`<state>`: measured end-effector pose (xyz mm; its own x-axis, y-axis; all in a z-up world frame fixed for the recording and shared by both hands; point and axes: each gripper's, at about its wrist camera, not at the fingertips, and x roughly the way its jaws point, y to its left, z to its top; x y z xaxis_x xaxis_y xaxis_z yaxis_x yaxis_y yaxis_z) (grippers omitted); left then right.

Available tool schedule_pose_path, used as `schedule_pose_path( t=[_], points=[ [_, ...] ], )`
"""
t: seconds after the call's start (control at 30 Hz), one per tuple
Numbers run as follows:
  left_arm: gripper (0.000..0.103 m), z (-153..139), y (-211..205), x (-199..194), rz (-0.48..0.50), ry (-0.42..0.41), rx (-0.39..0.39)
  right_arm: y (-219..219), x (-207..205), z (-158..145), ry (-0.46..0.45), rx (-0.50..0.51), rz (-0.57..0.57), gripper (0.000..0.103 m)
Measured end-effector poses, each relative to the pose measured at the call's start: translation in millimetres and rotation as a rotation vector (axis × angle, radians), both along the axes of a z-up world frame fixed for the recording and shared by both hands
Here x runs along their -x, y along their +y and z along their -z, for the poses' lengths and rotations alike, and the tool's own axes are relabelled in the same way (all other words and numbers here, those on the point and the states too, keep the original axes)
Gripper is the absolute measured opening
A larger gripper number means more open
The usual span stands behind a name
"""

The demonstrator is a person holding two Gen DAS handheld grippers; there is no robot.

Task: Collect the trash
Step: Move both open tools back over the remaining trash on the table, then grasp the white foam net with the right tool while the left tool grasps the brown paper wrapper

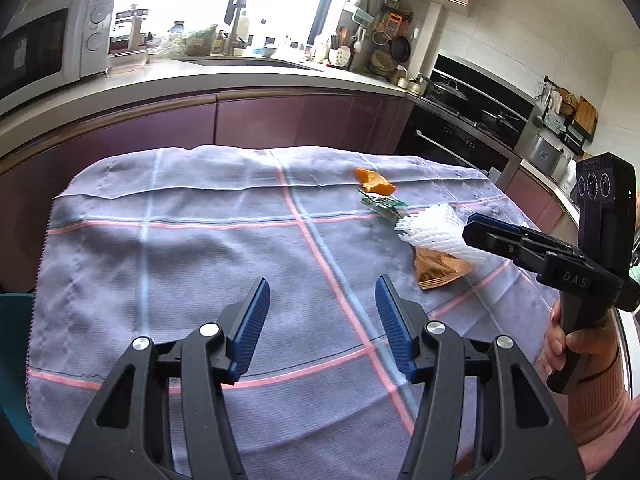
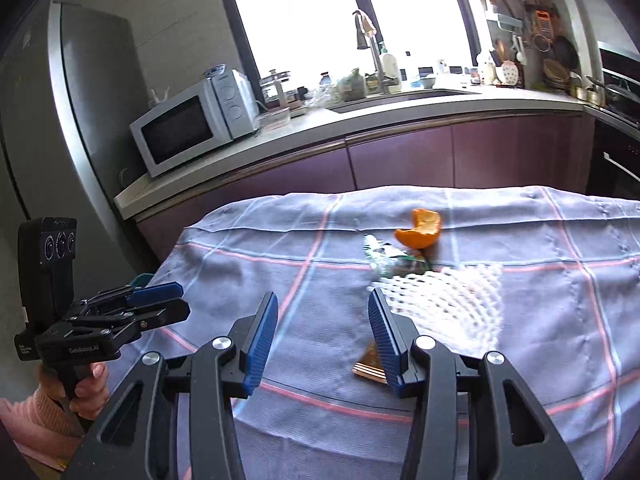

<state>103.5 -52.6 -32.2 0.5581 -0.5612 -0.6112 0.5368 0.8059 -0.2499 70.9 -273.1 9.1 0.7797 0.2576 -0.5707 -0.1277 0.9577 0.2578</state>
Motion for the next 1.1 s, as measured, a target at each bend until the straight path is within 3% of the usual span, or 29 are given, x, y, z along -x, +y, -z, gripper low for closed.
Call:
schedule_pose_path(
  t=[0.3, 0.73, 1.1],
  points=[
    [0.054, 8.6, -68.6, -2.4, 0.132, 0.043, -0.017, -70.9, 9.6, 19.1, 0.027, -0.047, 0.159, 0.048],
    [0.054, 19.0, -144.5, -11.5, 0.262, 0.141, -0.005, -106.3, 9.6, 41.1, 0.056, -0.156, 0.177, 0.048],
    [0.053, 45.8, -188.4, -41.6, 0.299, 0.325, 0.062, -116.3, 15.6, 45.9, 0.05, -0.211, 0.165, 0.048]
  ],
)
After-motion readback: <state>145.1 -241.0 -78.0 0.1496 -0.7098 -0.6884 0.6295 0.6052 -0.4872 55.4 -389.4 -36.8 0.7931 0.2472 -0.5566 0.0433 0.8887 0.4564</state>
